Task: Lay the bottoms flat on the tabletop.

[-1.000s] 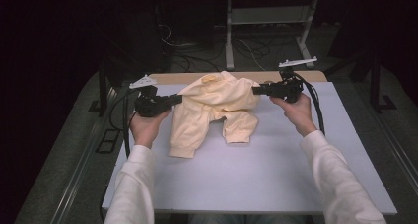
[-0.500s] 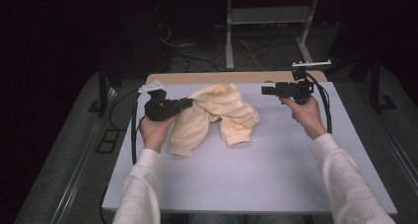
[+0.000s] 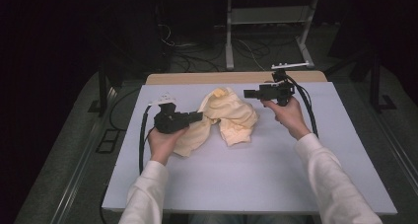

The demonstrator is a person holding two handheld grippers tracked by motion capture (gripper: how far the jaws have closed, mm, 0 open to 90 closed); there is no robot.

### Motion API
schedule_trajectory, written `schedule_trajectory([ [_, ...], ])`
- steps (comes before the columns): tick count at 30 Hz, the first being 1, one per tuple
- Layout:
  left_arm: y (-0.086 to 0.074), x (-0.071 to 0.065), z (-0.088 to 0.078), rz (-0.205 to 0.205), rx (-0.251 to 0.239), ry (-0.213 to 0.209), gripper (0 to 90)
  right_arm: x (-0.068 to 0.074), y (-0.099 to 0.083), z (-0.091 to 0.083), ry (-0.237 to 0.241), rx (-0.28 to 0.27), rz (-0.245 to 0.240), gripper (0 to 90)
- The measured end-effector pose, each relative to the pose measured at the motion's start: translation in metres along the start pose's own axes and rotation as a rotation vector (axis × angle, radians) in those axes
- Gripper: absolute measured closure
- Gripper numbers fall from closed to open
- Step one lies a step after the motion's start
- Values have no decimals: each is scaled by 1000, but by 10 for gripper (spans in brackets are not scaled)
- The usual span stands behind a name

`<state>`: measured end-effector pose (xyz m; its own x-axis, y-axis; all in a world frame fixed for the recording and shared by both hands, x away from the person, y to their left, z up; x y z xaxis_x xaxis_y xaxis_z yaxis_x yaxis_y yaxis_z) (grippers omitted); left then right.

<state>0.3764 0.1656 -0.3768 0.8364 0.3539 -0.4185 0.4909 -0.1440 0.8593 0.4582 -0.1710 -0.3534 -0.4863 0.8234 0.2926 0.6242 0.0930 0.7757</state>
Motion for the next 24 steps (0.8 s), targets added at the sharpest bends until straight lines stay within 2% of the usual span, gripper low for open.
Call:
schedule_trajectory([
  [5,-4,-5,15,3,25,-33,850,9,1,5,-1,17,-25,43],
  [13,-5,-12,41,9,54,-76,849,12,1,2,8,20,-45,43],
  [20,-8,-19,68,23,106,-102,849,14,1,-2,23,15,-55,48],
  [24,-9,-26,87,40,143,-120,848,18,-1,0,34,32,-71,58],
])
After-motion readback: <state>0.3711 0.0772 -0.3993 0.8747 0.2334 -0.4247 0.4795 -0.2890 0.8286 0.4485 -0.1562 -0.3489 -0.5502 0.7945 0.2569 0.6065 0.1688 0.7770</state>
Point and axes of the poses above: each handheld gripper's, and its own axes: z roughly forward along the jaws, y roughly out of its top, x roughly to its left, the point moved 1 cm from there along z, roughly forward along the jaws, and after that the axes turned 14 degrees about -y, right-handed, at the moved point
